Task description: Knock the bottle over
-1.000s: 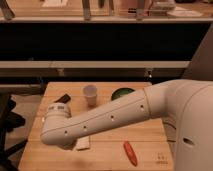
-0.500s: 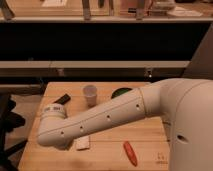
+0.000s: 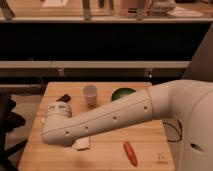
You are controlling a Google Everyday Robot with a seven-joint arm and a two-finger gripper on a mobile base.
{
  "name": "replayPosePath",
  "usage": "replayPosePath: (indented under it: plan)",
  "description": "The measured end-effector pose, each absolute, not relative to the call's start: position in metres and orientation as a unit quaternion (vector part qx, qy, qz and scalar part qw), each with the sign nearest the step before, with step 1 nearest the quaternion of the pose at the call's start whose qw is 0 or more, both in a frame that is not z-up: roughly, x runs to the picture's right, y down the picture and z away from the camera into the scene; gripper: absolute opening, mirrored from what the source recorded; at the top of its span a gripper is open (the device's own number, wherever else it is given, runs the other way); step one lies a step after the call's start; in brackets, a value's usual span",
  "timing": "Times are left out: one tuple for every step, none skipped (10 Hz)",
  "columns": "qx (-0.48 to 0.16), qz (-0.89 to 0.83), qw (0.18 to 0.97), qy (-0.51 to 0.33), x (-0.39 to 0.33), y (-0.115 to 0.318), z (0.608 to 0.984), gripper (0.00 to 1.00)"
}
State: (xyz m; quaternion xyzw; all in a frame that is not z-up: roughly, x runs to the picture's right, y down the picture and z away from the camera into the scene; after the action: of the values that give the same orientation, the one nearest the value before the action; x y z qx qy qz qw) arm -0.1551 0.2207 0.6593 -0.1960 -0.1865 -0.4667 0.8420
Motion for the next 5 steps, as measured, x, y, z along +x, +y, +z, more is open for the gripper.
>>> replayPosePath:
  plan:
    - [-0.182,-0.467,0.845,-0.184,-0.143,0.203,0.663,0.01]
    - [-0.174,-0.466,0.849,-0.179,-0.133,0.191,0.666,0.01]
    - [-0.166,-0.468,0.850,-0.174,-0.126,0.181,0.671,0.01]
    - [-0.157,-0.473,0.851,-0.168,-0.124,0.170,0.677,0.01]
    - [-0.149,-0.479,0.849,-0.166,-0.125,0.162,0.682,0.01]
